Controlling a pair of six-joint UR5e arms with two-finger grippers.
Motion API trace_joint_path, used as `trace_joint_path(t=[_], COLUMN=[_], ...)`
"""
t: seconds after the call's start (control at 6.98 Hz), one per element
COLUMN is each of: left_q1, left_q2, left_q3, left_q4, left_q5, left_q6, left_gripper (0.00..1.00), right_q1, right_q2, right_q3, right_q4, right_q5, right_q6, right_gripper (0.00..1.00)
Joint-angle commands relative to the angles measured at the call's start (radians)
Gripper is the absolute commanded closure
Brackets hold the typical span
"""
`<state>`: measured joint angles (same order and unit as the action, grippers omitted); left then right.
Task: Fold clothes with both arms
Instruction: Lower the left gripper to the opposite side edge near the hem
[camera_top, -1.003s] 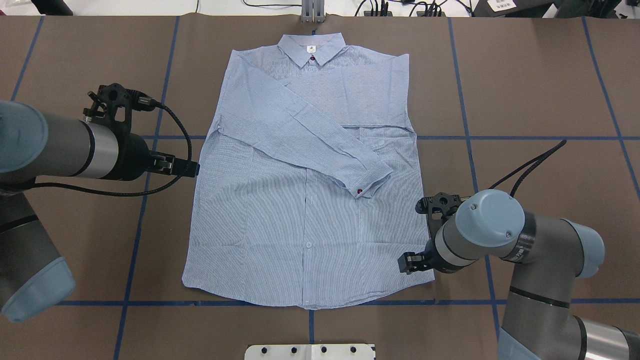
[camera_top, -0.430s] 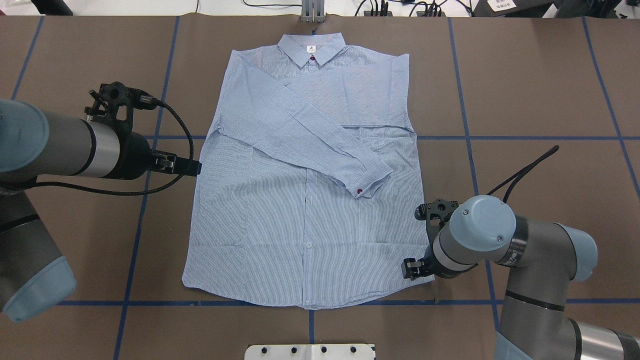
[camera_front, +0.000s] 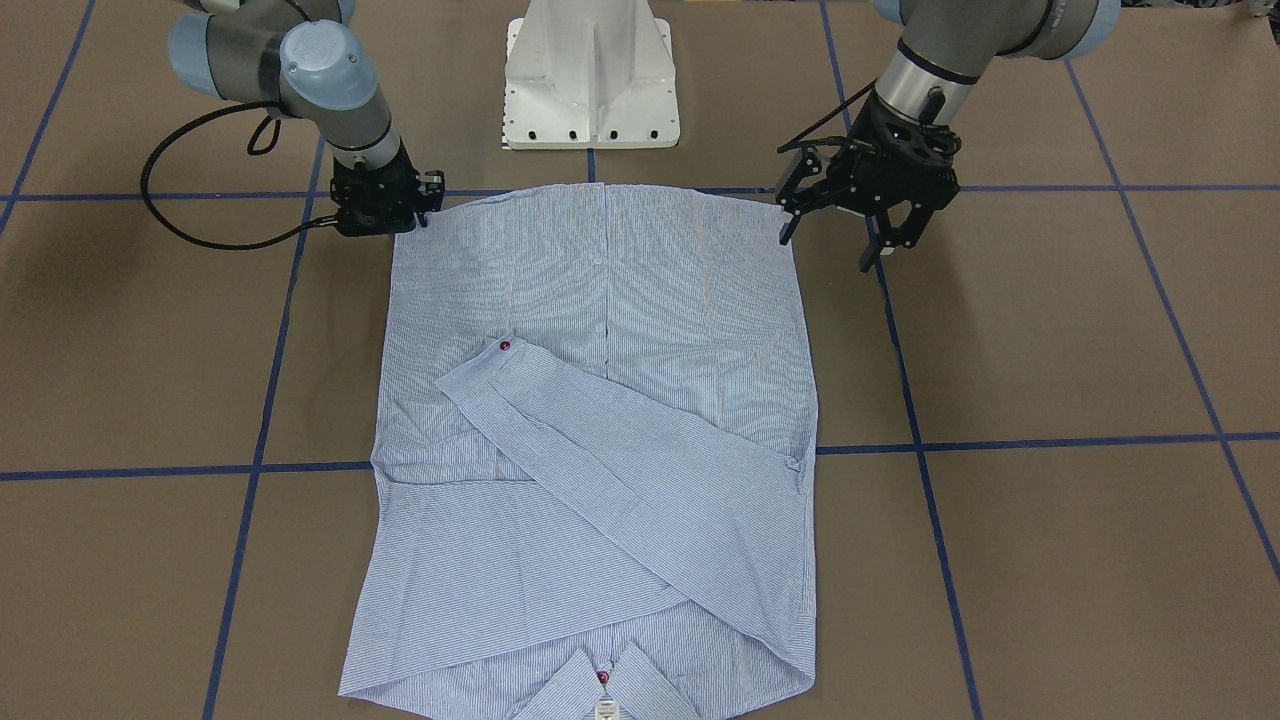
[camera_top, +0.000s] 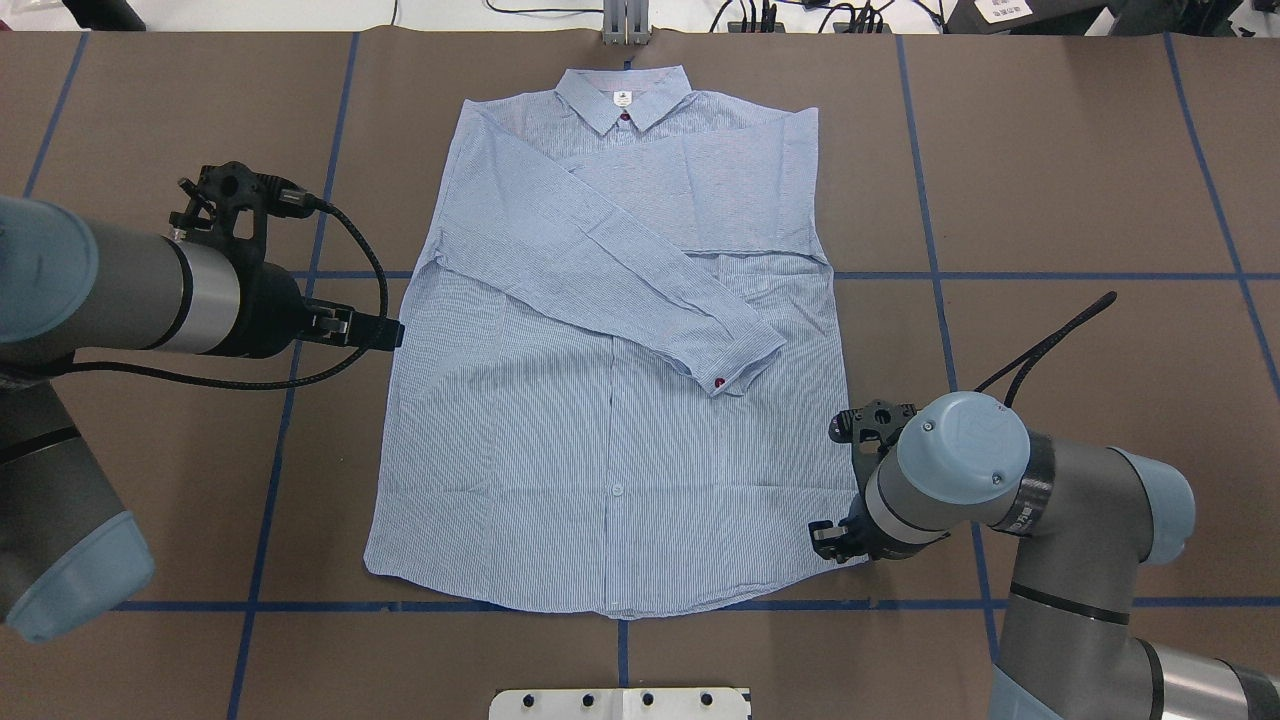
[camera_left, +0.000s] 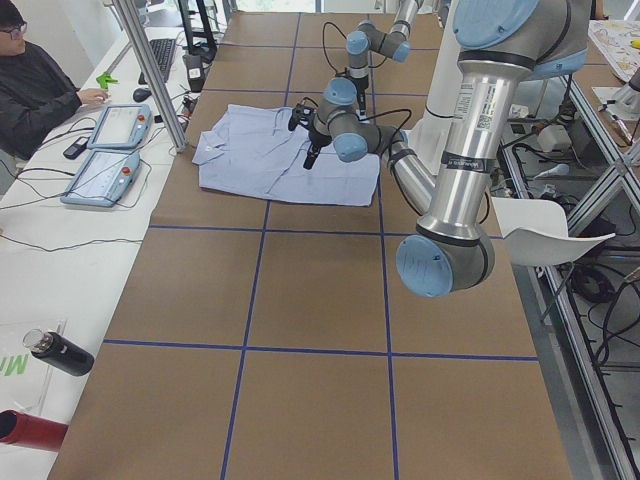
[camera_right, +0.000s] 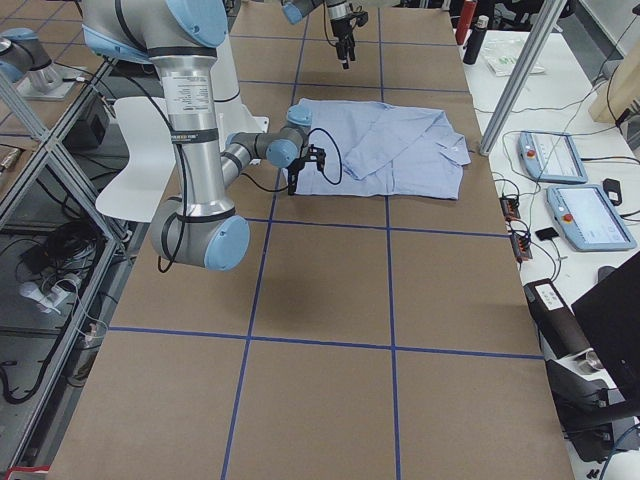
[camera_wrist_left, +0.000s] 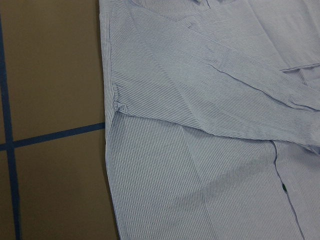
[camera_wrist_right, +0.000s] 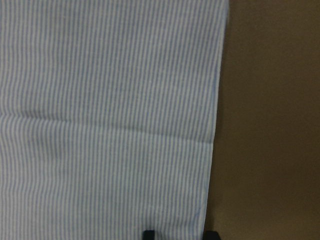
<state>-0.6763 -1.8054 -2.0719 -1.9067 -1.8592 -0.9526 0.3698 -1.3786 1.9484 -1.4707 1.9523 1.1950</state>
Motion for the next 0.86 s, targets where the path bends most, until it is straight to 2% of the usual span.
trace_joint_path(t=[0.0,0.29,0.43,0.72], left_q1=[0.000,0.000,0.000,0.001], left_q2=[0.001,0.000,0.000,0.001], left_q3=[0.001,0.000,0.000,0.010], left_q4=[0.000,0.000,0.000,0.005], left_q5=[0.000,0.000,0.000,0.000], left_q6=[0.000,0.000,0.000,-0.005], left_gripper=[0.00,0.00,0.00,0.00], right_q1=[0.000,0.000,0.000,0.001], right_q2=[0.000,0.000,0.000,0.000], right_q3=[0.004,0.006,0.007,0.024], right_q4=[0.000,0.000,0.000,0.000], right_q5=[0.005,0.005,0.005,0.007], right_q6=[0.000,0.000,0.001,0.000], right_gripper=[0.77,0.95,1.00,1.00])
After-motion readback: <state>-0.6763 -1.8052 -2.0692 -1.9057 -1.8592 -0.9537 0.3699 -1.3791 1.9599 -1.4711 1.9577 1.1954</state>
